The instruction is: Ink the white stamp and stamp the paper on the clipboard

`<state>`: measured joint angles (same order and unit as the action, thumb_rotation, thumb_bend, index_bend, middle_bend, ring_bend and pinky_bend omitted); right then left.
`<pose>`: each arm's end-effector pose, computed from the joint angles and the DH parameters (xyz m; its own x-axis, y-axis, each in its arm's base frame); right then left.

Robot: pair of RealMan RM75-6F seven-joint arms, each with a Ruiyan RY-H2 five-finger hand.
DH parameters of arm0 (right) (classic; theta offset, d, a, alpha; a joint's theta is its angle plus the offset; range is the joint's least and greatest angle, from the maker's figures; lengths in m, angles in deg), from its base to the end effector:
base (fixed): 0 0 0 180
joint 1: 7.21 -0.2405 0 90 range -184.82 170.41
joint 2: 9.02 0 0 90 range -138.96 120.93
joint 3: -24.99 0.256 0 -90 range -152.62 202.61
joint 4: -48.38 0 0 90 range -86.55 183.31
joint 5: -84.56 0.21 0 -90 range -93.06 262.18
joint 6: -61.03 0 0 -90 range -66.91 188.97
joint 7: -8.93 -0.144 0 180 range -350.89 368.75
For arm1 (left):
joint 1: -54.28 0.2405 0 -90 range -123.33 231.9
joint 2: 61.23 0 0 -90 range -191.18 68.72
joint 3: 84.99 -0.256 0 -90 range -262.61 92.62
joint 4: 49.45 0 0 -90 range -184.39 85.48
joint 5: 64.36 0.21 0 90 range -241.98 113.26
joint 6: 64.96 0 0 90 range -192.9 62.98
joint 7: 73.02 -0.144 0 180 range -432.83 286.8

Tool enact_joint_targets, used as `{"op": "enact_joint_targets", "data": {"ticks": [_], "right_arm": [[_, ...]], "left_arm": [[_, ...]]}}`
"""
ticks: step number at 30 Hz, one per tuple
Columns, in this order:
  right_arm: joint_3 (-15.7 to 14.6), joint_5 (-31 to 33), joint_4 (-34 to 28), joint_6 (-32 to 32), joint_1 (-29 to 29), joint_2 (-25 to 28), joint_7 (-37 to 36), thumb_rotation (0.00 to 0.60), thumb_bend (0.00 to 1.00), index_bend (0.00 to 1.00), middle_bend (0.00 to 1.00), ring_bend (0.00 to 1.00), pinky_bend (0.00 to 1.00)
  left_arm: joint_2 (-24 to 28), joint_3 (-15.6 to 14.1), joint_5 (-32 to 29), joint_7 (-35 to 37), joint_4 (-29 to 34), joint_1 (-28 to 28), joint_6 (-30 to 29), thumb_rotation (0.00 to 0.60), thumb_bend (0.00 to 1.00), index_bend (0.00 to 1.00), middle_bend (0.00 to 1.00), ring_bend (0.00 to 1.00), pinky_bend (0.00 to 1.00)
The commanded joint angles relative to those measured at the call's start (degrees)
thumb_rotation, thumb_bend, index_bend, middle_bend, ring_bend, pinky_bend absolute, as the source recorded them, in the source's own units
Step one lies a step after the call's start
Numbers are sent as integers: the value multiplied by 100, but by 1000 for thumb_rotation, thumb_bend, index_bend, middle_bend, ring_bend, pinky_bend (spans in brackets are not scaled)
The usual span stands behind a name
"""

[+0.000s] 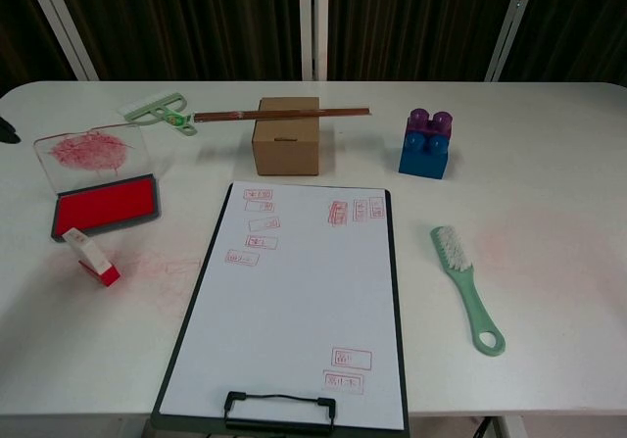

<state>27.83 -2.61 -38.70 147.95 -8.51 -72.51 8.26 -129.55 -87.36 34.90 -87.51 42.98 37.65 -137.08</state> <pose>-0.3354 -0.1618 0.1752 0.4787 0.0073 0.8779 -0.8776 0.0320 0.4783 -0.2545 0.2061 0.0828 0.6372 0.1139 0.7623 0.7129 -0.4630 -0.5267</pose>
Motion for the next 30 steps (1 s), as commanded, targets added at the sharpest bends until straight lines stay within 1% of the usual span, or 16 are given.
{"op": "enact_joint_targets", "data": {"ticks": [1, 5, 12, 17, 30], "right_arm": [[-5, -2, 9, 11, 9, -1, -14, 600, 291, 0, 0, 0, 0], [-1, 41, 38, -13, 13, 11, -37, 600, 291, 0, 0, 0, 0], [-1, 71, 80, -68, -5, 9, -65, 600, 290, 0, 0, 0, 0], [-10, 60, 95, -76, -9, -6, -81, 600, 291, 0, 0, 0, 0], [-33, 79, 149, -109, -1, -5, -118, 600, 291, 0, 0, 0, 0]], "left_arm": [[-523, 175, -37, -249, -266, -354, 405, 600, 198, 219, 213, 509, 799], [-852, 205, -43, -297, -540, -515, 539, 600, 203, 256, 264, 529, 806], [-1272, 165, 2, -159, -1061, -610, 437, 600, 217, 351, 327, 531, 802], [-1425, 61, -27, -31, -1298, -650, 495, 600, 223, 389, 357, 542, 802], [-1713, -92, -36, 346, -1767, -687, 356, 600, 258, 461, 435, 577, 818]]}}
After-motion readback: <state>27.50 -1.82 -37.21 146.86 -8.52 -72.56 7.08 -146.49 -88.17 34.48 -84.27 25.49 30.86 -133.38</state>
